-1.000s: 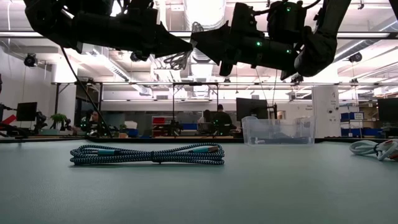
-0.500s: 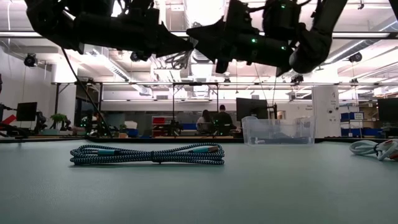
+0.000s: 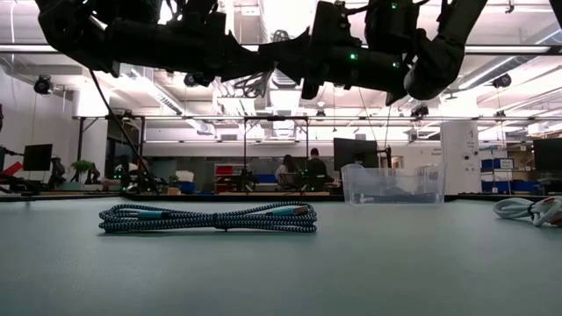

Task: Pick and place USB-C Cables
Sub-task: Put the white charger cable into the transparent bin

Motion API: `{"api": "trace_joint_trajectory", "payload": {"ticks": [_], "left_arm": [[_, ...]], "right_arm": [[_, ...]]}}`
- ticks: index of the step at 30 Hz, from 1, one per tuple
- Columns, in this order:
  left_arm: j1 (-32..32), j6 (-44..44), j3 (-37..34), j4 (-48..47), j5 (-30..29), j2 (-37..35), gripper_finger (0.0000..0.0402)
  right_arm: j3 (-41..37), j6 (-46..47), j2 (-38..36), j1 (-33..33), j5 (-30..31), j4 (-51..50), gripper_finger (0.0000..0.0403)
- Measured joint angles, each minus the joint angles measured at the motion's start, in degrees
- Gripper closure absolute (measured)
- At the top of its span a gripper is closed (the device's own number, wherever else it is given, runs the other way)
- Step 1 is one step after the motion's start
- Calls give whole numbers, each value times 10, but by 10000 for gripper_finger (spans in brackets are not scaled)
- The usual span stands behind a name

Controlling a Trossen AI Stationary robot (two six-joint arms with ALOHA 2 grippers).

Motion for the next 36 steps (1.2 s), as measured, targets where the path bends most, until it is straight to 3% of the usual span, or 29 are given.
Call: {"api": "trace_joint_trajectory", "payload": {"ticks": [3, 12, 20, 24, 32, 36], "left_arm": [[0, 0, 0, 0, 0, 0, 367], [0, -2, 0, 0, 0, -1, 340], [0, -2, 0, -12, 0, -2, 279], [0, -3, 0, -68, 0, -26, 249], [0, -3, -3, -250, 0, -134, 233], [0, -3, -16, -294, -1, -186, 233]], "right_arm": [[0, -1, 0, 0, 0, 0, 385], [-1, 0, 0, 0, 0, -5, 384], [-1, 0, 0, 0, 0, -14, 385], [-1, 0, -7, 0, 0, -40, 385], [-1, -18, -78, 0, 73, -208, 385], [8, -33, -123, 0, 119, -320, 385]]}}
